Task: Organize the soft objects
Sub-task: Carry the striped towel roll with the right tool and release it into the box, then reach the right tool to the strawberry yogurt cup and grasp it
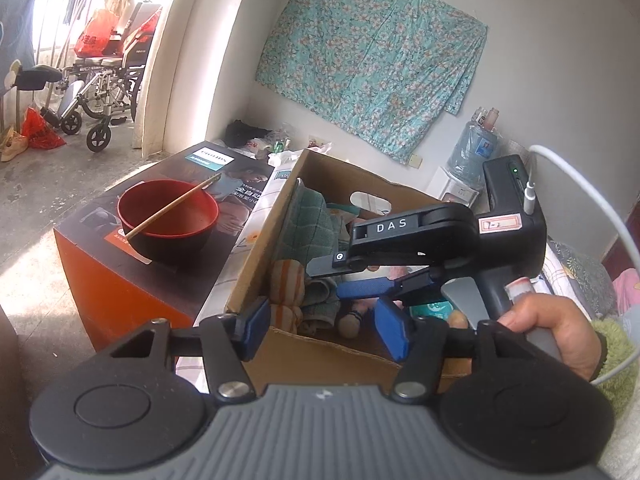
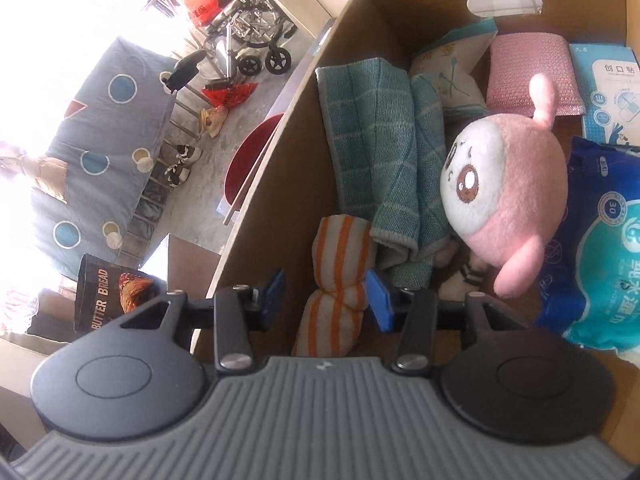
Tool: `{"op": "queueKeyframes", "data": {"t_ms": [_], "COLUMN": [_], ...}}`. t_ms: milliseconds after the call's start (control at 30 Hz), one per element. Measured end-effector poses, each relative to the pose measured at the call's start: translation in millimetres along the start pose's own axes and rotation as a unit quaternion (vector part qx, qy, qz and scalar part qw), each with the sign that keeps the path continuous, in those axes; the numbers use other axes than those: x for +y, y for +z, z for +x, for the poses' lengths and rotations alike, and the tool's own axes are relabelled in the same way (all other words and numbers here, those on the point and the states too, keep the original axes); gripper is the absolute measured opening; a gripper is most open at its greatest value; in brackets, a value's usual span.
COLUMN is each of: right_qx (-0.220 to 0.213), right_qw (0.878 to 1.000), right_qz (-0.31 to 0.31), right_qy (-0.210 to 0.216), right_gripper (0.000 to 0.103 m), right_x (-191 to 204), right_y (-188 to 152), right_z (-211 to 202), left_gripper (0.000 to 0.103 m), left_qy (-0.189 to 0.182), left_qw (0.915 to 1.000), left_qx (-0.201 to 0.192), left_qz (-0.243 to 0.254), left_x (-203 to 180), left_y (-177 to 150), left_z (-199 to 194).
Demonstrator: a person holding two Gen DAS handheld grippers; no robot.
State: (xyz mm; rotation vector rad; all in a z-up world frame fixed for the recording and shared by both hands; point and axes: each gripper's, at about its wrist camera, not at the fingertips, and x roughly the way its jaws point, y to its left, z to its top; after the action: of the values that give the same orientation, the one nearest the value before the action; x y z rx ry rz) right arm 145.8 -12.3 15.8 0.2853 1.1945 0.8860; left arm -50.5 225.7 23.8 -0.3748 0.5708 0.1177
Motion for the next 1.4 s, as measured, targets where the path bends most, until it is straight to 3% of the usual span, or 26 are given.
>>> {"op": "queueKeyframes", "data": {"t_ms": [300, 500, 700, 867, 1000, 1200, 1400], "right_qx": [-0.137, -0.230, -0.275, -0.278, -0.249, -0.190, -0.128], "right_qw": [0.990, 0.970, 0.945, 0.919, 0.904, 0.902, 0.907], "right_qz": [-0.008, 0.001, 0.040, 0.076, 0.099, 0.067, 0.049], "right_qy": [-0.008, -0.076, -0.172, -0.270, -0.334, -0.382, -0.398], "right_gripper": [0.049, 0.051, 0.053, 0.060, 0.063, 0.063, 0.064], "right_x": [-29.3, -79.9, -148.0, -207.6, -259.3, -294.7, -320.4], "right_y": [-39.6, -87.2, -142.7, -175.0, -187.9, -172.2, -153.3], "right_z": [-123.6, -210.1, -271.5, -310.7, -321.4, -312.3, -296.7], "left_gripper": [0.070, 0.071, 0.071, 0.071, 0.072, 0.074, 0.074], "left_qy": [-0.052, -0.113, -0.180, -0.220, -0.240, -0.251, -0.250], "left_qw": [0.9974, 0.9883, 0.9720, 0.9573, 0.9469, 0.9334, 0.9307], "left_qx": [0.007, 0.010, 0.028, 0.052, 0.076, 0.095, 0.116], "left_qz": [0.050, 0.102, 0.148, 0.180, 0.200, 0.238, 0.240], "left_x": [-48.0, -104.8, -166.3, -209.6, -240.1, -277.6, -295.2], "left_y": [-9.0, -18.9, -36.5, -52.7, -66.5, -86.8, -101.4], "left_z": [2.5, 11.5, 31.9, 53.5, 73.1, 92.5, 106.1]}}
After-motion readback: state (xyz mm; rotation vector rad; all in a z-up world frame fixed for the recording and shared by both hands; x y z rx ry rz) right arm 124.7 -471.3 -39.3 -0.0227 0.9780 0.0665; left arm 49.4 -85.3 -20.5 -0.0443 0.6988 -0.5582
